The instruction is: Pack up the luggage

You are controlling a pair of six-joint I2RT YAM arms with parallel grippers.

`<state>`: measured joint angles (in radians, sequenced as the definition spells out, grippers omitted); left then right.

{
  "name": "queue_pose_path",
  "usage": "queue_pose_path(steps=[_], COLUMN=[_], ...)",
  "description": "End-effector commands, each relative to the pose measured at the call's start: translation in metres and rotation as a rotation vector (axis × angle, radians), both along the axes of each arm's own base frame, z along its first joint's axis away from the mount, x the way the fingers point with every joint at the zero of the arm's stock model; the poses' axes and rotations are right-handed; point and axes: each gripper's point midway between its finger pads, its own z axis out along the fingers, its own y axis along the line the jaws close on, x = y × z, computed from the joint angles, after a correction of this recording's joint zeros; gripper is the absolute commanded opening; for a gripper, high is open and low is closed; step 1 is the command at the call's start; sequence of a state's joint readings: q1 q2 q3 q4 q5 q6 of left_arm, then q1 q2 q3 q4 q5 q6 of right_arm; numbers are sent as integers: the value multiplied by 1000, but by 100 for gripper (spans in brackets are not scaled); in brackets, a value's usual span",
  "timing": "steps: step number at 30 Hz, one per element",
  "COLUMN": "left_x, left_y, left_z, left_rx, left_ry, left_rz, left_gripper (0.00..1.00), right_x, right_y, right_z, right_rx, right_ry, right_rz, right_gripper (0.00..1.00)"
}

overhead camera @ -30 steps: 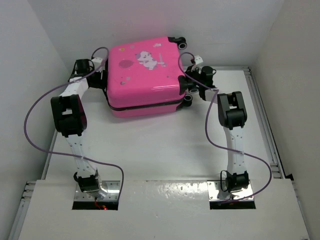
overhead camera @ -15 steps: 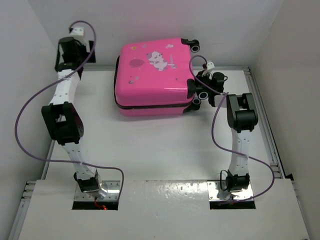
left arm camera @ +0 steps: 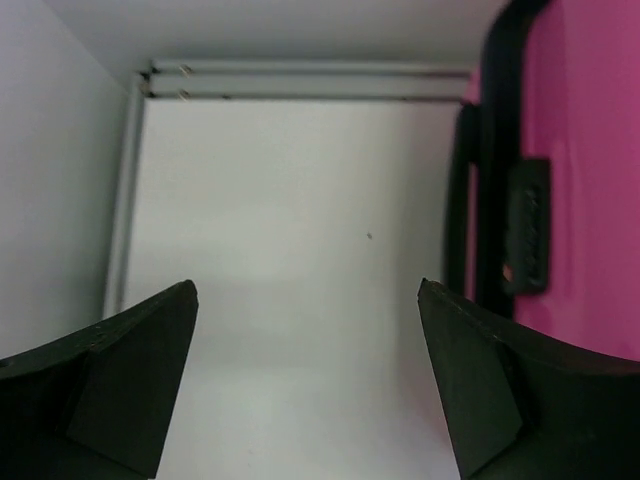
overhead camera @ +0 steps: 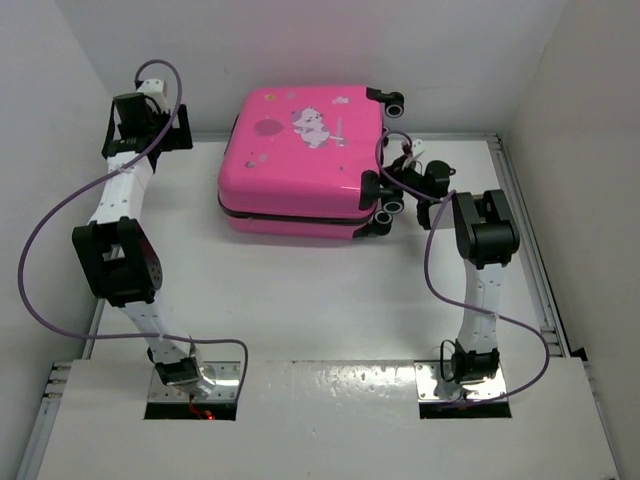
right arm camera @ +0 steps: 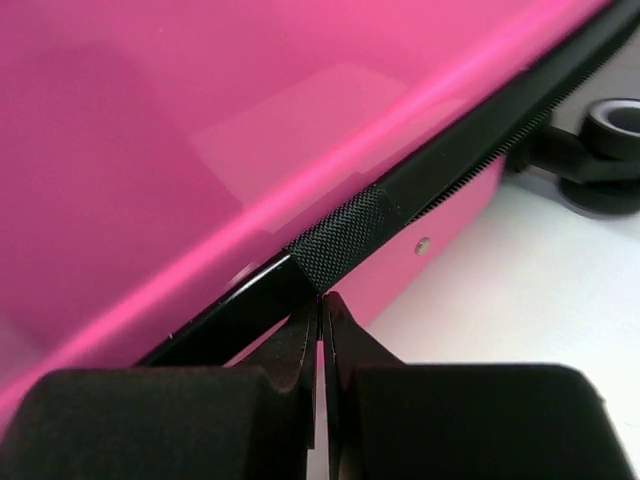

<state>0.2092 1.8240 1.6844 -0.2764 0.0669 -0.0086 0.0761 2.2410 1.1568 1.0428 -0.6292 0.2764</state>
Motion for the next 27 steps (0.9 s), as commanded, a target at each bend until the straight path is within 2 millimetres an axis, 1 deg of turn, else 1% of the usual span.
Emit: queue_pose_path(steps=[1, 2, 3, 4, 5, 6, 7, 8, 9, 10, 11, 12, 13, 14, 15, 16, 18, 19, 20, 21, 22, 23, 24, 25, 26, 27], left_x=[-19, -22, -26, -29, -36, -41, -48, -56, -58, -62, -71, -74, -77, -83, -86, -87, -94, -94, -99, -104, -109, -111, -118, -125, -127, -128], left_y=[-23, -26, -29, -30, -23, -17, -2, 3, 8, 10, 8, 10, 7, 11, 8, 5, 3, 7, 8, 9, 20, 24, 34, 51, 58, 65], left_z=[24, 19, 21, 28, 20, 22, 24, 20, 30, 34, 37, 40, 50, 45, 51, 49, 42, 37, 32, 20, 17, 8, 0, -17, -22, -30], left_rx=[-63, -73, -80, -79, -83, -99, -97, -106, -97, -96, -102, -81, -77, -76, -67, -46, -37, -12, -7, -20, -22, -30, -45, -74, -105, -133], left_ry=[-12, 11, 15, 10, 47, 51, 58, 90, 83, 89, 109, 114, 99, 124, 117, 125, 165, 192, 219, 268, 291, 322, 360, 403, 411, 424], left_rz=[-78, -87, -98, -99, -74, -41, 14, 28, 2, -18, -41, -75, -105, -100, -121, -164, -179, -185, -179, -168, -110, -82, -42, 35, 69, 100], left_gripper=[97, 95, 93, 91, 89, 89, 88, 88, 86, 83, 81, 79, 75, 72, 69, 65, 62, 61, 61, 61, 60, 59, 58, 58, 58, 58], right_x=[-61, -66, -76, -81, -87, -94, -104, -111, -122, -129, -138, -145, -152, -158, -161, -168, -167, -167, -167, -165, -161, -158, -154, -146, -143, -141], right_y=[90, 93, 99, 104, 108, 110, 116, 119, 125, 127, 130, 135, 140, 147, 151, 163, 173, 188, 194, 198, 209, 212, 214, 219, 218, 218], right_z=[89, 97, 94, 101, 105, 110, 109, 116, 115, 115, 117, 117, 115, 114, 115, 115, 112, 115, 114, 107, 116, 114, 115, 108, 110, 105], right_rx=[65, 70, 92, 103, 110, 128, 136, 139, 154, 158, 160, 162, 161, 164, 164, 159, 161, 162, 159, 147, 156, 152, 136, 118, 103, 90], right_ry=[-278, -308, -275, -294, -314, -317, -309, -351, -330, -329, -348, -343, -338, -333, -341, -362, -347, -349, -343, -319, -347, -340, -361, -322, -337, -311], right_rz=[394, 414, 448, 466, 483, 505, 526, 548, 574, 589, 619, 637, 655, 671, 680, 705, 699, 695, 697, 693, 669, 656, 640, 586, 563, 547], right_gripper=[0, 0, 0, 0, 0, 0, 0, 0, 0, 0, 0, 0, 0, 0, 0, 0, 0, 0, 0, 0, 0, 0, 0, 0, 0, 0])
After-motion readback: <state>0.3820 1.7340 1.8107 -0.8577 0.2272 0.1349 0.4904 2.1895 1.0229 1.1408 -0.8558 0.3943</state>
